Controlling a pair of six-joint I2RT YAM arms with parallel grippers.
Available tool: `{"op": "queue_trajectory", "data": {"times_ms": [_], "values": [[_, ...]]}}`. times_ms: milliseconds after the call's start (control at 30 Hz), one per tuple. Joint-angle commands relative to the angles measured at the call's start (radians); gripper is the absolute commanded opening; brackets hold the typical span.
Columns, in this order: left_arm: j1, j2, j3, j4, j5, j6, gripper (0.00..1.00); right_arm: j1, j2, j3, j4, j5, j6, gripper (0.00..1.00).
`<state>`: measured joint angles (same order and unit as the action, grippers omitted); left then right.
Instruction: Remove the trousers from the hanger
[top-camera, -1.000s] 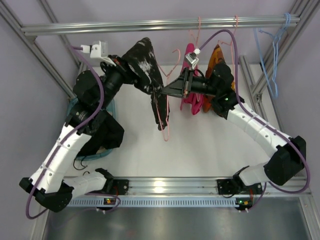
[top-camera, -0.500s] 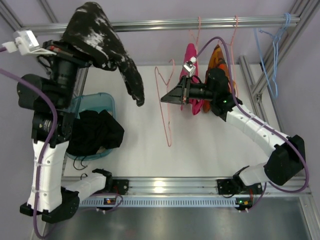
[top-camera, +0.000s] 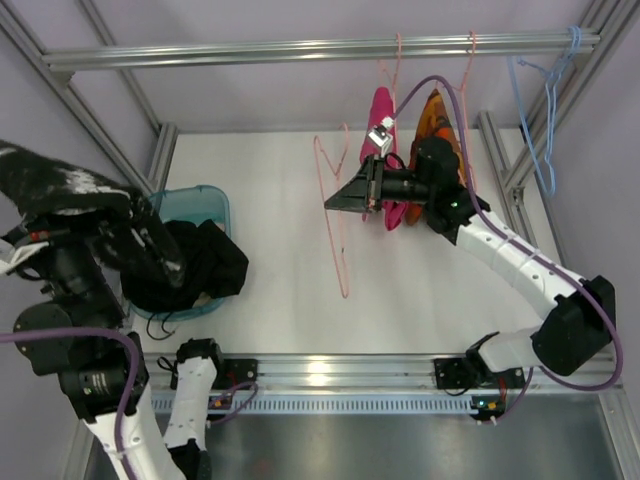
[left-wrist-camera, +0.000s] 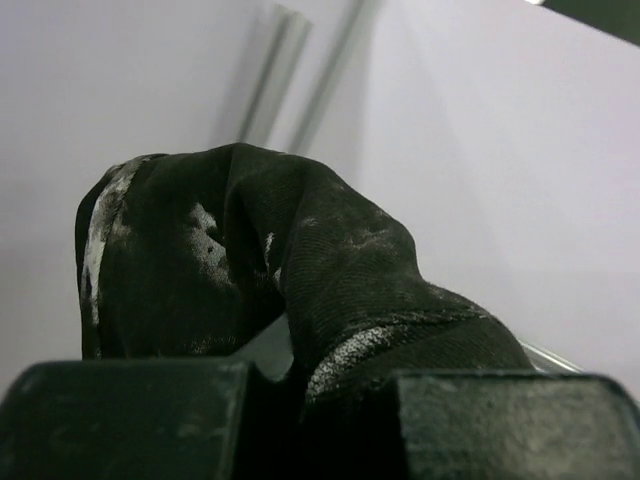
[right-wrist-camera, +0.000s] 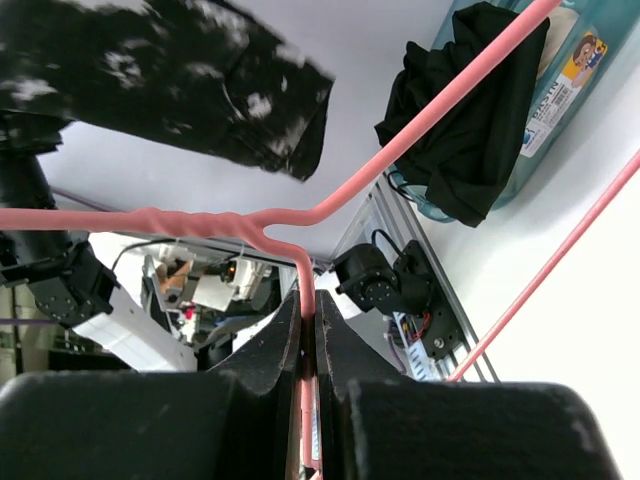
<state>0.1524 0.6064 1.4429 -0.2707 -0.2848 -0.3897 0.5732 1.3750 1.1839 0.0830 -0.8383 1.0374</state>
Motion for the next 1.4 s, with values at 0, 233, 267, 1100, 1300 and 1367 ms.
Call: {"op": "queue_trajectory", "data": {"times_ms": [0, 233, 267, 1100, 1300, 1367], "values": [[0.081, -0.075, -0.038, 0.091, -0.034, 0.115, 0.00, 0.001, -0.066, 0.045, -0.009, -0.016, -0.059, 0.00], [0.136, -0.204, -0.209, 0.027, -0.094, 0.333, 0.00, 0.002, -0.103, 0.077, -0.080, -0.025, -0.118, 0.00], [0.134, -0.214, -0.229, 0.021, -0.097, 0.365, 0.00, 0.002, -0.109, 0.088, -0.080, -0.025, -0.123, 0.00], [0.121, 0.363, -0.745, 0.275, 0.266, 0.344, 0.00, -0.019, -0.300, 0.418, -0.592, 0.048, -0.557, 0.00], [0.102, 0.466, -0.704, 0.088, 0.253, 0.428, 0.29, -0.122, -0.373, 0.370, -0.591, 0.042, -0.499, 0.00], [0.104, 0.458, -0.675, 0.038, 0.277, 0.454, 0.49, -0.188, -0.401, 0.347, -0.572, 0.027, -0.447, 0.00]]}}
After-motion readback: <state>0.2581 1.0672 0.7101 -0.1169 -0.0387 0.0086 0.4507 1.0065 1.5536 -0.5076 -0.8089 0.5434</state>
